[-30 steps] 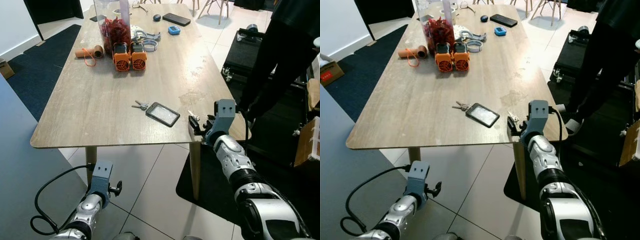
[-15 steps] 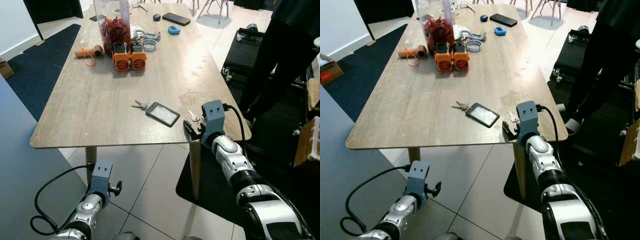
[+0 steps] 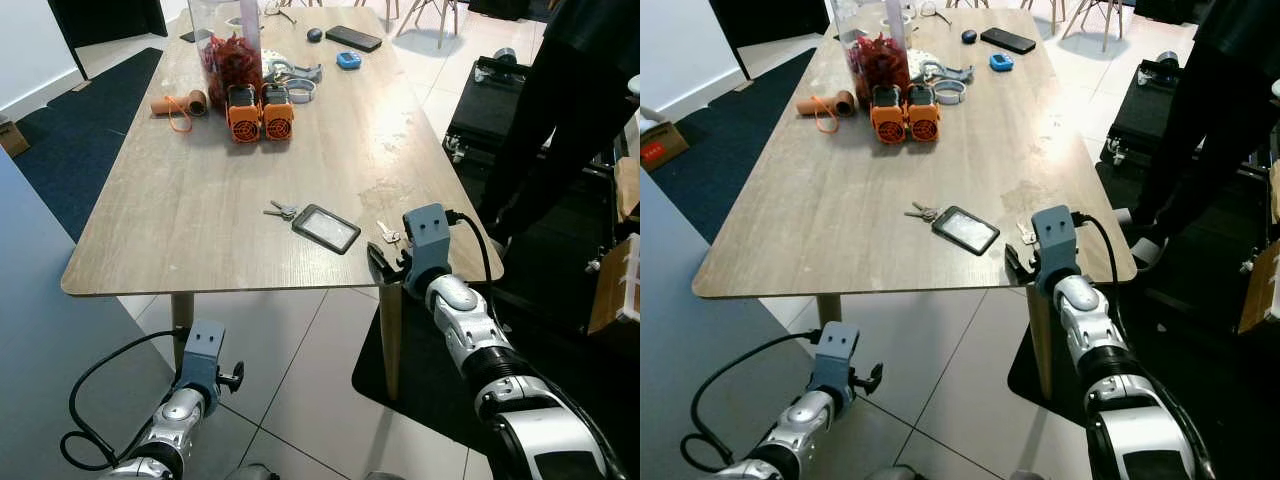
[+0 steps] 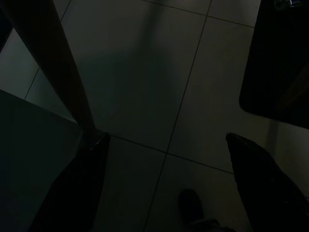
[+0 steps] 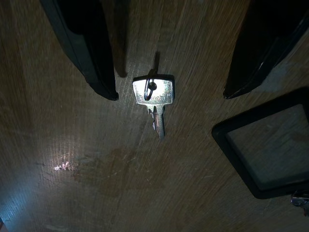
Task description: Hang keys on a hook
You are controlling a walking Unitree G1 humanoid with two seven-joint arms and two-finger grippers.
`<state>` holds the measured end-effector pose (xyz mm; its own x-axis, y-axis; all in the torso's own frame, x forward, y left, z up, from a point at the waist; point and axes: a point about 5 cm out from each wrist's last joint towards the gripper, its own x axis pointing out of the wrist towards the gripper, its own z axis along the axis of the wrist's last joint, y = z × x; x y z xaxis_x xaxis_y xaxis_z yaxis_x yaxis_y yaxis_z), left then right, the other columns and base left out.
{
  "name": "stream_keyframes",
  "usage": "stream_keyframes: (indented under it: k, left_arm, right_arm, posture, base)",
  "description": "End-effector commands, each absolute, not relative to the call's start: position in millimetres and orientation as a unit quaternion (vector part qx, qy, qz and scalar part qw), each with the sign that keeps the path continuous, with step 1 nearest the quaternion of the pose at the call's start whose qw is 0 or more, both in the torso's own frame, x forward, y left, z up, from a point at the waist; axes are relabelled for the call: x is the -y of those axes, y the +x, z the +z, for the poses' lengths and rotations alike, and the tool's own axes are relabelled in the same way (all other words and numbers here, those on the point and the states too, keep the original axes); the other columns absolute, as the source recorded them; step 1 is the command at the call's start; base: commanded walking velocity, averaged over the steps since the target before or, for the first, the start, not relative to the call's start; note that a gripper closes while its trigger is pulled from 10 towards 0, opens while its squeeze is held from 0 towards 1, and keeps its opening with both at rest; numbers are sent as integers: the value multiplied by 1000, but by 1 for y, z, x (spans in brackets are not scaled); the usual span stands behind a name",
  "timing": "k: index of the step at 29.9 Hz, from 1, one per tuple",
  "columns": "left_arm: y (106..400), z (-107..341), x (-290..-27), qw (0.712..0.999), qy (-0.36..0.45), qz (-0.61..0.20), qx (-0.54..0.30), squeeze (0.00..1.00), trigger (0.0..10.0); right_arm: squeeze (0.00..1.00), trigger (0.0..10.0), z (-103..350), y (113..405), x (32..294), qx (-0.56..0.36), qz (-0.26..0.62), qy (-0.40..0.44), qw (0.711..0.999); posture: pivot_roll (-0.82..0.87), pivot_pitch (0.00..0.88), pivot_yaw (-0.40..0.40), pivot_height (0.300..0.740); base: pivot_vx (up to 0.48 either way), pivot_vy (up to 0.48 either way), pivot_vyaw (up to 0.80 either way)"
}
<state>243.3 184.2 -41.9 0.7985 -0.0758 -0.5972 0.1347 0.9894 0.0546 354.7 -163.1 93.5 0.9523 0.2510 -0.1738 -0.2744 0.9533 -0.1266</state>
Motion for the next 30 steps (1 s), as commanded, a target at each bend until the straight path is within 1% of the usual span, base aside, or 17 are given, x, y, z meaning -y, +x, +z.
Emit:
stream_keyframes:
  k: [1,2,3,10,18,19,20,22,23,30]
  left_arm:
    - [239,-44,-188,943,64,-62,-320,0,10000]
    - [239,-44,-188,943,64,-62,-320,0,10000]
    - [239,-44,-188,943,64,-63,-321,0,10000]
    - [240,-44,-186,943,65,-66,-320,0,10000]
    - [240,-44,-186,943,67,-68,-320,0,10000]
    - [240,-44,-186,942,68,-68,-320,0,10000]
    - [240,-44,-187,942,69,-69,-320,0,10000]
    - [240,-44,-187,942,69,-69,-320,0,10000]
    - [240,-44,-187,942,69,-69,-320,0,10000]
    - [239,-44,-188,942,73,-72,-320,0,10000]
  right_arm:
    - [0,9373,71,344,169,-127,125,-74,981]
    - [0,9373,71,344,169,-127,125,-74,981]
    - [0,10000,71,344,169,-128,121,-63,982]
    - [0,10000,68,343,168,-141,112,-12,984]
    - [0,10000,67,343,167,-145,116,-12,983]
    - [0,3294,67,342,167,-147,116,-15,982]
    - [0,1176,65,341,168,-149,118,-19,982]
    - [0,1176,65,341,168,-150,118,-19,981]
    - [0,0,64,341,168,-151,118,-19,981]
    - [0,0,64,340,167,-154,118,-16,981]
  posture:
    - [52,88,-4,740]
    - [52,88,-4,740]
    - [52,86,-4,740]
    - [53,85,-1,740]
    - [55,91,-1,740]
    - [56,93,-2,740]
    - [56,93,-2,740]
    - [56,93,-2,740]
    - [56,93,-2,740]
    - [57,94,4,740]
  base:
    - [0,0,0]
    - [0,0,0]
    - [0,0,0]
    - [0,0,0]
    - [0,0,0]
    - [0,0,0]
    - [0,0,0]
    - [0,0,0]
    - [0,0,0]
    - [0,0,0]
